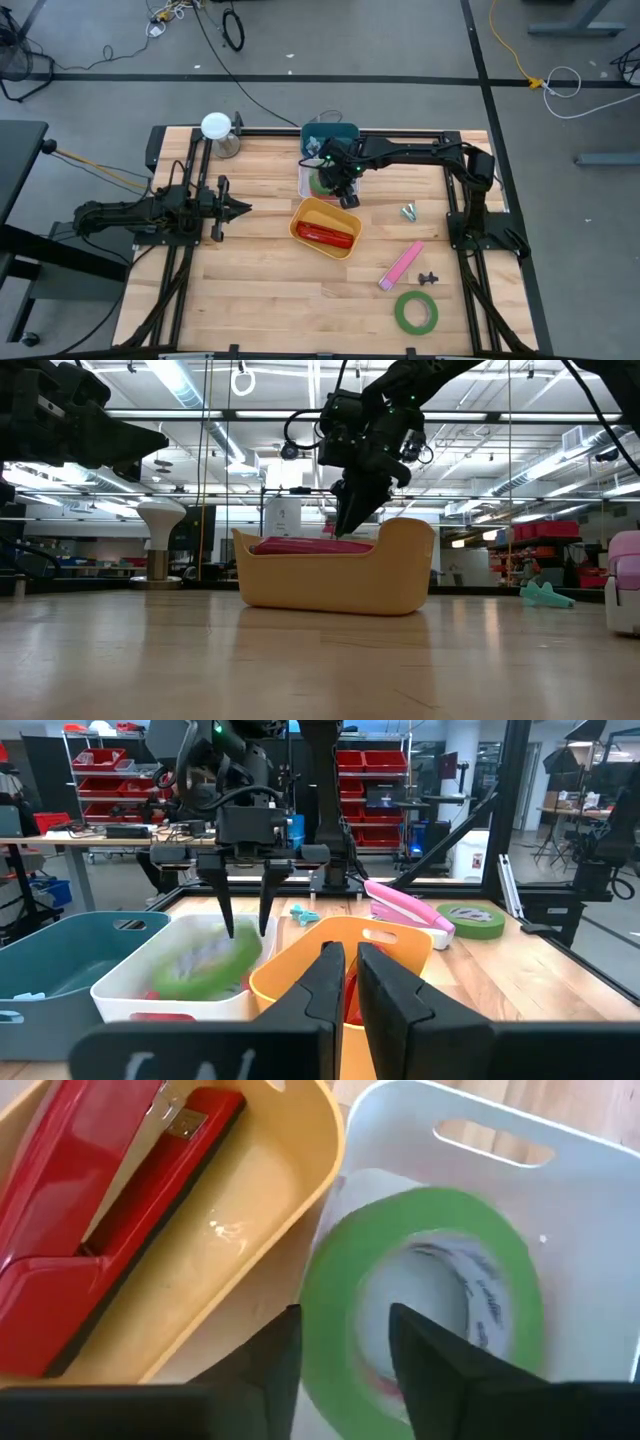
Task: Pick and place Stapler, Stapler remover, tape
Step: Put the top green tape into the white bin
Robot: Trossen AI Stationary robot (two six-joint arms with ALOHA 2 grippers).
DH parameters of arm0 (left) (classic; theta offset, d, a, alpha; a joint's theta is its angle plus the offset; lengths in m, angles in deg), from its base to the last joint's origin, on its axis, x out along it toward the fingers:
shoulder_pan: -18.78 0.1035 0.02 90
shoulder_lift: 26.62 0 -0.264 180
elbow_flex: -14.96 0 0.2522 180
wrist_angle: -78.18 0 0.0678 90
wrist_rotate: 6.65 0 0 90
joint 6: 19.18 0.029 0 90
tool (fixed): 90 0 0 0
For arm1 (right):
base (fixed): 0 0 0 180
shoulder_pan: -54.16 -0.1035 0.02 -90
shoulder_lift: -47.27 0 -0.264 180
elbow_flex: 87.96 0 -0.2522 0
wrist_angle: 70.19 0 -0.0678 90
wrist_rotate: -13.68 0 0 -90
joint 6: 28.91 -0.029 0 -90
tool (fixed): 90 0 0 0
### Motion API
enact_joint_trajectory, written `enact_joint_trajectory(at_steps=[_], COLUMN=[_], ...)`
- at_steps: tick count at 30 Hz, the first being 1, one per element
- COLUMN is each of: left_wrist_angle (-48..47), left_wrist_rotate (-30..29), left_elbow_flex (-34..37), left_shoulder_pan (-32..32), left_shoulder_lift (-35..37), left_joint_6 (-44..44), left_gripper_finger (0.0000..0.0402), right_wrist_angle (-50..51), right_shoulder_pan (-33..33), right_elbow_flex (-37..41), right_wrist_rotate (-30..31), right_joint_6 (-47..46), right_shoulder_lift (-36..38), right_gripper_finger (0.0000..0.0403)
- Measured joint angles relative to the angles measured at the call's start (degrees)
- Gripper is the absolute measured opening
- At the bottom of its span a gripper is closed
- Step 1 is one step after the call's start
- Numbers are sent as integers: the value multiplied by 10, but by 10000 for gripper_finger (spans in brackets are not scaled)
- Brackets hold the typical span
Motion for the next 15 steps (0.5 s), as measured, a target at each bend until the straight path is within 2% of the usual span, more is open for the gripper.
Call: enact_joint_trajectory(at_steps=[7, 15], left_wrist_angle=[0, 0], left_wrist_rotate=[0, 0], left_elbow_flex=[0, 0], left_shoulder_pan=[0, 0], left_shoulder_lift=[0, 0], left_joint_6=[0, 0], left_gripper_finger=[37, 37], right_wrist_angle=[-2, -4], right_shoulder_pan=[0, 0], right_elbow_flex=[0, 0], right_wrist_rotate=[0, 0], right_joint_6=[-5, -5], right_shoulder_lift=[0, 4], right_gripper_finger=[201, 219])
